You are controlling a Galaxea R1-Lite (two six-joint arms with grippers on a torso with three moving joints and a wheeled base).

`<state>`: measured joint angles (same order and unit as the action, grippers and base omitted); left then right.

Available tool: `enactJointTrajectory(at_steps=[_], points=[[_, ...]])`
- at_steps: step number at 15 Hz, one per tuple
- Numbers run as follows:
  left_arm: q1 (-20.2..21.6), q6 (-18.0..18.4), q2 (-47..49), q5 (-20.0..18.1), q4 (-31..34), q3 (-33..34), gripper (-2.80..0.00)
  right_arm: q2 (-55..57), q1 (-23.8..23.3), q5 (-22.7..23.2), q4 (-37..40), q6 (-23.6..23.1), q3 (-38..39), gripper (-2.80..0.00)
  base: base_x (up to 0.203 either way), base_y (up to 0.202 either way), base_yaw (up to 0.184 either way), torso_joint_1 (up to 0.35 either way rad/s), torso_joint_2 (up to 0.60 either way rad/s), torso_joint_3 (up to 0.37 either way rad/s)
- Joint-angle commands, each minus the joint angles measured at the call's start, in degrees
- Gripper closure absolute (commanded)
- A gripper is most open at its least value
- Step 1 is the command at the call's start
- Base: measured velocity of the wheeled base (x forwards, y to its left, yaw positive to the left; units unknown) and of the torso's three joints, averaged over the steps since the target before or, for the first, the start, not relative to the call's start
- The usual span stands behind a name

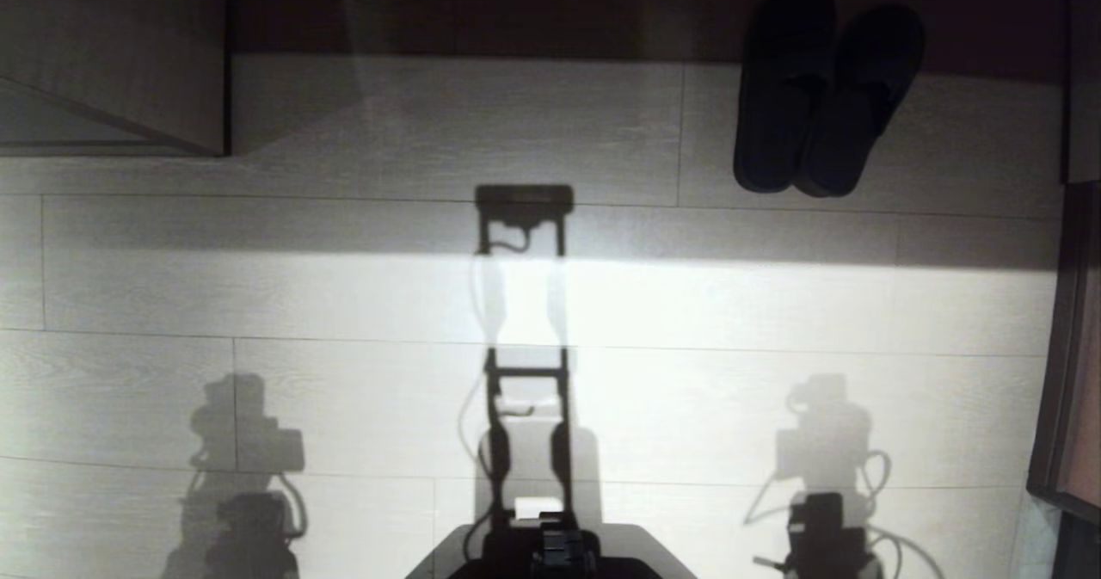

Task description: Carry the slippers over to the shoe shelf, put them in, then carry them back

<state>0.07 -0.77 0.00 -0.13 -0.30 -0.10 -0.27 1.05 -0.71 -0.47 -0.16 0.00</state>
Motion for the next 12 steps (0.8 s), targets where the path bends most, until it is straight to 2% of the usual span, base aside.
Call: enactJointTrajectory(at_steps=[1, 12], points=[[0.0, -0.1, 0.1, 0.0, 0.0, 0.0, 0.0, 0.3, 0.1, 0.0, -0.1, 0.0, 0.1, 0.0, 0.0, 0.0, 0.0, 0.002, 0.0, 0.208], [0.0, -0.1, 0.1, 0.0, 0.0, 0.0, 0.0, 0.3, 0.0, 0.0, -0.1, 0.0, 0.1, 0.0, 0.0, 0.0, 0.0, 0.004, 0.0, 0.203]])
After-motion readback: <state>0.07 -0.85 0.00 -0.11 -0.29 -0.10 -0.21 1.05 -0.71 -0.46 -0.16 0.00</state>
